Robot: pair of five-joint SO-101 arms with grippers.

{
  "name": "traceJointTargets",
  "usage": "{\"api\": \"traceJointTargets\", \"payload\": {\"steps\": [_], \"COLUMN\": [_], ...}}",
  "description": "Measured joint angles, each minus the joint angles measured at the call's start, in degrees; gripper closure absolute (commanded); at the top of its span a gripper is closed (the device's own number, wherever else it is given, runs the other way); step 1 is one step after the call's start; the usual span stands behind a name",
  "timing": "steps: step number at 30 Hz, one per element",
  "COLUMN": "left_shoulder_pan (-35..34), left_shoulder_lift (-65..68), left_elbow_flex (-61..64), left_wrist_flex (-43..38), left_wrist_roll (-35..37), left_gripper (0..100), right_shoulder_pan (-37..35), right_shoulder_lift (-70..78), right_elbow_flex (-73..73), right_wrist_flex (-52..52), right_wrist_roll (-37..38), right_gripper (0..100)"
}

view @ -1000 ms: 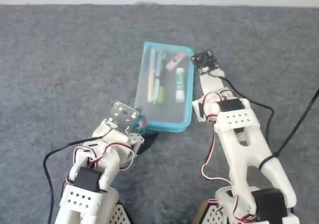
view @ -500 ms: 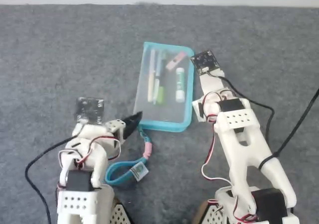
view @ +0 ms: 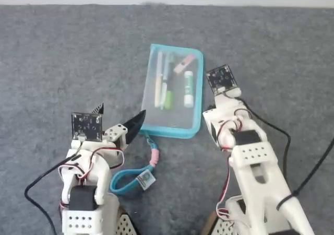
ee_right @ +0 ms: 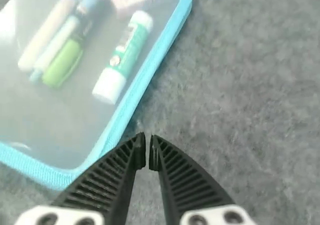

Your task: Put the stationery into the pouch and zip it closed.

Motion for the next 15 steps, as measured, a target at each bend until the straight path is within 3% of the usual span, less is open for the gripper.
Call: {"api": "traceJointTargets", "payload": {"steps": [4, 15], "left_shoulder_pan": [0.1, -0.1], "left_shoulder_lift": [0.0, 0.0], "left_elbow_flex": [2.8, 2.9], "left_wrist_flex": [-7.5, -8.0], "left_wrist_roll": [0.0, 0.0], "left_gripper": [62, 62], "right_shoulder_pan": [0.0, 0.0], "right_shoulder_lift": [-2.0, -2.4], "right_elbow_flex": [2.9, 11.3], "right_wrist_flex": [-4.6, -23.2], "right_wrist_roll": [0.0, 0.0], "right_gripper": [97.8, 97.8]}}
